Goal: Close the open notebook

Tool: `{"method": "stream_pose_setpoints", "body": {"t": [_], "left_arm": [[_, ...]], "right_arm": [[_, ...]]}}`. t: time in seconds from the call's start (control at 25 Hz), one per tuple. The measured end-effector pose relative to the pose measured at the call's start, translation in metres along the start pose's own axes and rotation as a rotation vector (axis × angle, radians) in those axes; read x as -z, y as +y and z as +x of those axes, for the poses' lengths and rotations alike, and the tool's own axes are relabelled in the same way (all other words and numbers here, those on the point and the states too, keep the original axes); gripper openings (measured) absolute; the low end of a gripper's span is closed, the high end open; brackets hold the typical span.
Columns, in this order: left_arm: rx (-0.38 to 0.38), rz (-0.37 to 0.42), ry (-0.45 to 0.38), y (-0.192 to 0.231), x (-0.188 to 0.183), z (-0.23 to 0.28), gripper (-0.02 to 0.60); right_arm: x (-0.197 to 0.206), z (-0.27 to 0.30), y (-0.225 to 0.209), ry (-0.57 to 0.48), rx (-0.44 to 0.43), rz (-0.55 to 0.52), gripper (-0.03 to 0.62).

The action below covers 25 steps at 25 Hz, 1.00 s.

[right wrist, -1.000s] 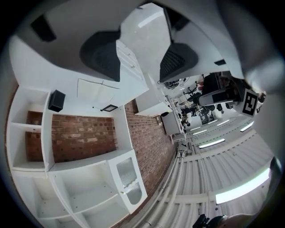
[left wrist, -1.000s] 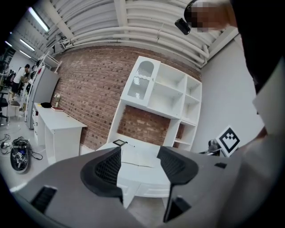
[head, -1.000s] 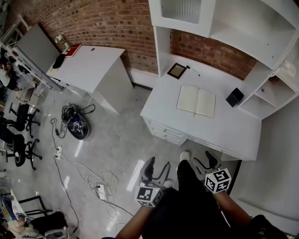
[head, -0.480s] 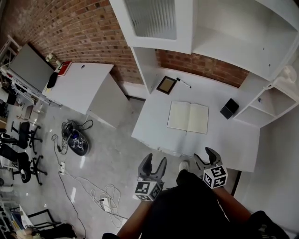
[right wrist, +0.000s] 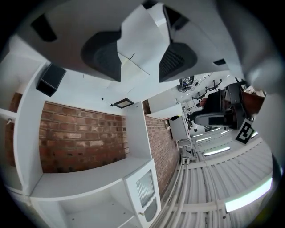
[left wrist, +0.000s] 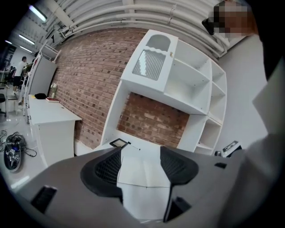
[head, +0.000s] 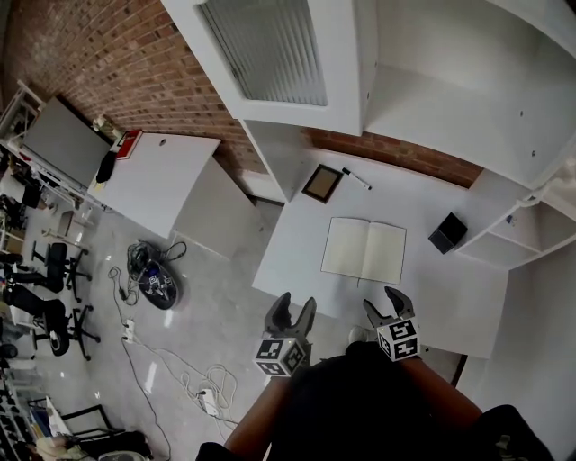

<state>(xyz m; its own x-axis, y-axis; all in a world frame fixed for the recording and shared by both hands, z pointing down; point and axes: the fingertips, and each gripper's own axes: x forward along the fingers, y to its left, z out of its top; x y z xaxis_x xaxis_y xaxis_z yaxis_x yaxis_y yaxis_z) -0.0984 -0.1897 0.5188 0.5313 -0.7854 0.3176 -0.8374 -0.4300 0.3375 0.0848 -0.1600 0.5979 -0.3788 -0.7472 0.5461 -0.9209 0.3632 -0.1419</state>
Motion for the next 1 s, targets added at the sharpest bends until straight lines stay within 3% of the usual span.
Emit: {"method": "stream_pose_setpoints", "body": {"t": [0.24, 0.44, 0.76, 1.0], "left_arm": [[-0.005, -0.008, 0.036, 0.012, 0.004, 0.027, 0.255], [-0.028, -0.027, 0.111, 0.043, 0.016, 0.050, 0.255], [0.040, -0.088, 0.170, 0.081, 0.049, 0.079, 0.255], [0.076, -0.128, 0.223, 0.091, 0.082, 0.097, 0.255]], "right_arm": [[0.011, 0.060, -0.007, 0.091, -0.037, -0.134, 0.249], [0.027, 0.116, -0.001, 0.180, -0.031, -0.169, 0.249], [0.046, 0.165, 0.007, 0.314, 0.023, -0.308, 0.249], [0.066, 0.192, -0.010, 0.410, 0.061, -0.427, 0.249]]}}
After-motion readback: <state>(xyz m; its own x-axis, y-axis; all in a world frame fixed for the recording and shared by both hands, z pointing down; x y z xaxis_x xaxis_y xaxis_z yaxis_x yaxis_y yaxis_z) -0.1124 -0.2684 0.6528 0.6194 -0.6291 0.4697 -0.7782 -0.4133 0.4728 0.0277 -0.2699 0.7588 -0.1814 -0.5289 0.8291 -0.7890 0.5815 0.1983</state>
